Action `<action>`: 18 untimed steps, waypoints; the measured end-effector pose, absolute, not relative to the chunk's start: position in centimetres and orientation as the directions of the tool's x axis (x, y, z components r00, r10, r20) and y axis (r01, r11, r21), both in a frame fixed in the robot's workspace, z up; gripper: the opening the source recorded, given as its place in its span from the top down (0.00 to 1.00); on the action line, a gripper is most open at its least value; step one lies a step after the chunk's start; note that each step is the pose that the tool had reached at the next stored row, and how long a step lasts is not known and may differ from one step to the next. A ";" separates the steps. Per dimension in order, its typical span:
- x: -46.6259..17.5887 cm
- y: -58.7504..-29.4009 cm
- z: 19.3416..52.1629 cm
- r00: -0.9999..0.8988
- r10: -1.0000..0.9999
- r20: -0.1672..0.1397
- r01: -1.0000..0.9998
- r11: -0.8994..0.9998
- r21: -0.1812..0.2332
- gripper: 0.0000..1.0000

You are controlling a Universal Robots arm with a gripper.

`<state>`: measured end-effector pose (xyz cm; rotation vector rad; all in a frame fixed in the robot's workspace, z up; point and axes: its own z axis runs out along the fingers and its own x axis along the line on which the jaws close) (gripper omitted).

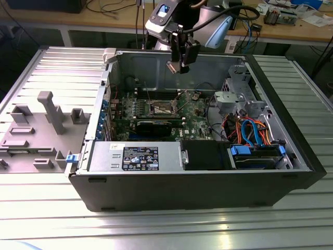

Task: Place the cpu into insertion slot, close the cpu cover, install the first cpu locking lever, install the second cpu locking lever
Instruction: 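Place the cpu into insertion slot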

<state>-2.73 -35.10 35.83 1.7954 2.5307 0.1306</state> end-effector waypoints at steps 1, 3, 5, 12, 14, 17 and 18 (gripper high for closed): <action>-2.7 -35.1 35.8 -0.330 0.944 0.019 0.941 0.327 0.089 0.46; -2.7 -35.1 35.8 -0.327 0.945 0.019 0.942 0.324 0.089 0.46; -2.7 -35.1 35.8 -0.325 0.946 0.019 0.943 0.322 0.089 0.46; -2.7 -35.1 35.8 -0.306 0.952 0.019 0.949 0.303 0.089 0.46; -2.7 -35.1 35.8 -0.297 0.955 0.019 0.951 0.295 0.089 0.46; -2.7 -35.1 35.8 -0.272 0.962 0.019 0.959 0.269 0.089 0.46; -2.7 -35.1 35.8 -0.264 0.964 0.019 0.961 0.261 0.089 0.46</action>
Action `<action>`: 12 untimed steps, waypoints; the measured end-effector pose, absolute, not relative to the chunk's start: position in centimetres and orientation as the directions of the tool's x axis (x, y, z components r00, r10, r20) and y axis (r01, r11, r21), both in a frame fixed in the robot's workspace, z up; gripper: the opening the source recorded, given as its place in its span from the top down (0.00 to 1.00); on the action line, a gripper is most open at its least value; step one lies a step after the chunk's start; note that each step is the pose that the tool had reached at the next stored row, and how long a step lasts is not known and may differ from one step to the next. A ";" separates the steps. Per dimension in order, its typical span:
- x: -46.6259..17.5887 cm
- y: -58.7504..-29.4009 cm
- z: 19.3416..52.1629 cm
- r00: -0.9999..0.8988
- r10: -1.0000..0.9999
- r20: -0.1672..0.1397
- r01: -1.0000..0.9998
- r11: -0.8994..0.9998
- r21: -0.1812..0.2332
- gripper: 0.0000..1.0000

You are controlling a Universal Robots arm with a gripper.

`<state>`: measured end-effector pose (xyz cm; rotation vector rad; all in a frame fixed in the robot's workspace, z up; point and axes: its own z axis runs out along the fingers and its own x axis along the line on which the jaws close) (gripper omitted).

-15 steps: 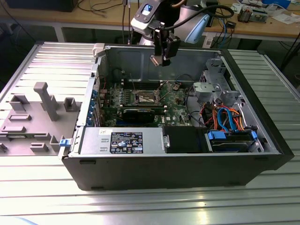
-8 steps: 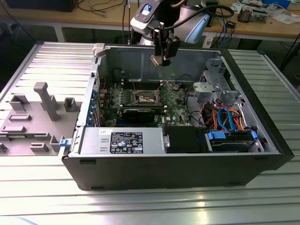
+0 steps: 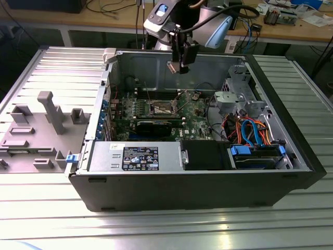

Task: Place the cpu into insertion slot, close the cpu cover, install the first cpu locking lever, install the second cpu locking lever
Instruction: 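Place the cpu into insertion slot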

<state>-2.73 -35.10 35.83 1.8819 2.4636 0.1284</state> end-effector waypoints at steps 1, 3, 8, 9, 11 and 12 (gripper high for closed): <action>-2.7 -35.1 35.8 -0.261 0.965 0.019 0.962 0.259 0.089 0.46; -2.7 -35.1 35.8 -0.261 0.965 0.019 0.962 0.258 0.089 0.46; -2.7 -35.1 35.8 -0.261 0.965 0.019 0.962 0.258 0.089 0.46; -2.7 -35.1 35.8 -0.261 0.965 0.019 0.962 0.258 0.089 0.46; -2.7 -35.1 35.8 -0.260 0.965 0.019 0.962 0.258 0.089 0.46; -2.7 -35.1 35.8 -0.259 0.966 0.019 0.962 0.257 0.089 0.46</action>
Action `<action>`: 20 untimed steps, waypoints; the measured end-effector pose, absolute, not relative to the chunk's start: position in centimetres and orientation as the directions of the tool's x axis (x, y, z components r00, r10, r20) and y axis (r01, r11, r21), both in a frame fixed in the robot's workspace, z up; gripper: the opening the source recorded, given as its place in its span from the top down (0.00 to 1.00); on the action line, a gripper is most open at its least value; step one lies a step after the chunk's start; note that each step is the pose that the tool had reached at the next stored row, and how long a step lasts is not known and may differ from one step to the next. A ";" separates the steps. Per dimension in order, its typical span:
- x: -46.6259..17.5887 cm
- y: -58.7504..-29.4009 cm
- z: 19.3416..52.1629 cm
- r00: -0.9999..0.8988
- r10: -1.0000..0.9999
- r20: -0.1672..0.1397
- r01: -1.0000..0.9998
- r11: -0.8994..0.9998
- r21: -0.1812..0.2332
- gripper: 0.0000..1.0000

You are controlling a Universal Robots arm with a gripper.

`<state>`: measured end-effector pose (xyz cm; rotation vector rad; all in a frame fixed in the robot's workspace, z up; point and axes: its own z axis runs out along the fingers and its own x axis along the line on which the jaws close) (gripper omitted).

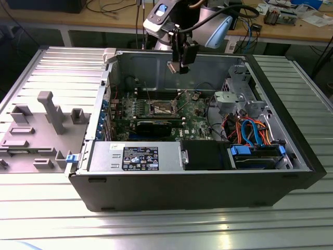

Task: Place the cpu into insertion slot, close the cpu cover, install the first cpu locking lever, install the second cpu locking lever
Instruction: 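Place the cpu into insertion slot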

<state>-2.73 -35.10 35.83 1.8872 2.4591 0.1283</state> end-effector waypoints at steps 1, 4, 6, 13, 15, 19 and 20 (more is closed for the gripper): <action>-2.7 -35.1 35.8 -0.258 0.966 0.019 0.963 0.255 0.089 0.46; -2.7 -35.1 35.8 -0.252 0.967 0.019 0.964 0.250 0.089 0.46; -2.7 -35.1 35.8 -0.247 0.969 0.019 0.966 0.244 0.089 0.46; -2.7 -35.1 35.8 -0.237 0.971 0.019 0.968 0.235 0.089 0.46; -2.7 -35.1 35.8 -0.234 0.972 0.019 0.969 0.231 0.089 0.46; -2.7 -35.1 35.8 -0.230 0.973 0.019 0.970 0.228 0.089 0.46; -2.7 -35.1 35.8 -0.230 0.973 0.019 0.970 0.227 0.089 0.46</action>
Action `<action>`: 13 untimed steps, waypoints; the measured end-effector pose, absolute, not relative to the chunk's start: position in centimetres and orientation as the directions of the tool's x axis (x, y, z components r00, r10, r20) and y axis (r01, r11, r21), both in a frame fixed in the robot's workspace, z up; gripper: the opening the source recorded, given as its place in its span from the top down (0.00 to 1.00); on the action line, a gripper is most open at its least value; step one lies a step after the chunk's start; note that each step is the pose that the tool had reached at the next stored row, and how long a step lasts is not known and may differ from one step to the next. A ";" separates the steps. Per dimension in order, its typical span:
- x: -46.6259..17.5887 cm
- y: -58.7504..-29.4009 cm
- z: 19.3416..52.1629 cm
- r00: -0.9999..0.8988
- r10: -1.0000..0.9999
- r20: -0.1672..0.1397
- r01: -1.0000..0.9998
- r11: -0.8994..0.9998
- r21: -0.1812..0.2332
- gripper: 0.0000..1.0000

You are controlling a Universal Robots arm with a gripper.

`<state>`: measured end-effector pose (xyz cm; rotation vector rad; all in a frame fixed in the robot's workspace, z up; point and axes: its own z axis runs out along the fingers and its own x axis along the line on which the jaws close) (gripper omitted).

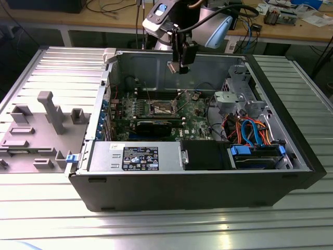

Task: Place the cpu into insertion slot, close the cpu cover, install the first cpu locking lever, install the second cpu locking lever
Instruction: 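Place the cpu into insertion slot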

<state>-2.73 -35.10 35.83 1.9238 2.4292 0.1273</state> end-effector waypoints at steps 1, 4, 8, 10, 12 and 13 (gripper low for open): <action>-2.7 -35.1 35.8 -0.229 0.973 0.019 0.970 0.226 0.089 0.46; -2.7 -35.1 35.8 -0.228 0.973 0.019 0.970 0.225 0.089 0.46; -2.7 -35.1 35.8 -0.226 0.974 0.019 0.971 0.223 0.089 0.46; -2.7 -35.1 35.8 -0.223 0.975 0.019 0.971 0.221 0.089 0.46; -2.7 -35.1 35.8 -0.222 0.975 0.019 0.972 0.219 0.089 0.46; -2.7 -35.1 35.8 -0.221 0.975 0.019 0.972 0.218 0.089 0.46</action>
